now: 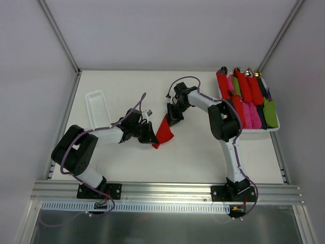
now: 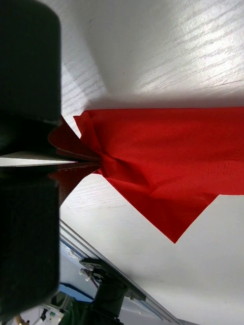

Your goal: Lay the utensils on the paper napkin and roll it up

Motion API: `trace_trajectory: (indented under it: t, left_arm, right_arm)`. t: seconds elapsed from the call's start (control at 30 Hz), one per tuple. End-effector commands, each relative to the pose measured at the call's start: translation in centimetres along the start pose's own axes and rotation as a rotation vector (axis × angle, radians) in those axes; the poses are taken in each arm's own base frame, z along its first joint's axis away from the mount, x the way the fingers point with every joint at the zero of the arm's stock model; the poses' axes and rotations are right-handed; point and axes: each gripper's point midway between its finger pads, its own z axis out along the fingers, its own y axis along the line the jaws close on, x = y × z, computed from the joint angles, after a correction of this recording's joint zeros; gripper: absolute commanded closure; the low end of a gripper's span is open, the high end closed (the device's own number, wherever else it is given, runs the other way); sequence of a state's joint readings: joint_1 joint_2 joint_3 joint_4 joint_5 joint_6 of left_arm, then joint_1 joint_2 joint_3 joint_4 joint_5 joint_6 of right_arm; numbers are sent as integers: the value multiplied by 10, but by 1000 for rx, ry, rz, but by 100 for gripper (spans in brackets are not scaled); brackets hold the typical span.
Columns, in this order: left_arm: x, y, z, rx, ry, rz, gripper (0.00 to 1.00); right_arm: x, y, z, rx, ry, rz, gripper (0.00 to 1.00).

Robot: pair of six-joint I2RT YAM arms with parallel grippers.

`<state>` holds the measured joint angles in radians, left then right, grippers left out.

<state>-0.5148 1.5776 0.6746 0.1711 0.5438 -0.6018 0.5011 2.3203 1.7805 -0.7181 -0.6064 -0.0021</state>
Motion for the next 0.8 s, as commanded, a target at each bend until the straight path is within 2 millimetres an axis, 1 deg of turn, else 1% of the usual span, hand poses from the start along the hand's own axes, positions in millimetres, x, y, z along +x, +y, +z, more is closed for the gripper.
trace_trajectory:
  t: [0.0, 0.1, 0.13, 0.2, 0.37, 0.43, 0.47, 0.6, 0.67, 0.77]
  left_arm:
    - [11, 7, 0, -66, 51, 44, 99]
    - [8, 6, -2, -77, 34, 51, 85]
    - [5, 3, -4, -73, 22, 58, 78]
    - [-2, -1, -6, -70, -4, 68, 75]
    - [-26, -17, -10, -58, -70, 94, 75]
    - [-30, -17, -7, -61, -70, 85, 75]
    - [-35, -20, -6, -57, -77, 86, 75]
    - [-41, -22, 3, -47, -67, 73, 78]
    - [-40, -21, 8, -36, -60, 65, 79]
    - [-36, -18, 12, -31, -41, 55, 84]
  right_arm:
    - [-1, -14, 7, 70, 9, 3, 100]
    - [-1, -13, 7, 70, 9, 0, 100]
    - [-1, -13, 7, 70, 8, 1, 100]
    - [-1, -13, 7, 70, 9, 2, 100]
    - [-1, -14, 8, 74, 11, -2, 100]
    - [0, -12, 8, 72, 11, -4, 100]
    - [0, -13, 8, 72, 12, -3, 100]
    - [0, -13, 8, 71, 14, -5, 100]
    - [0, -12, 7, 69, 14, -5, 100]
    - [0, -12, 7, 68, 13, -9, 100]
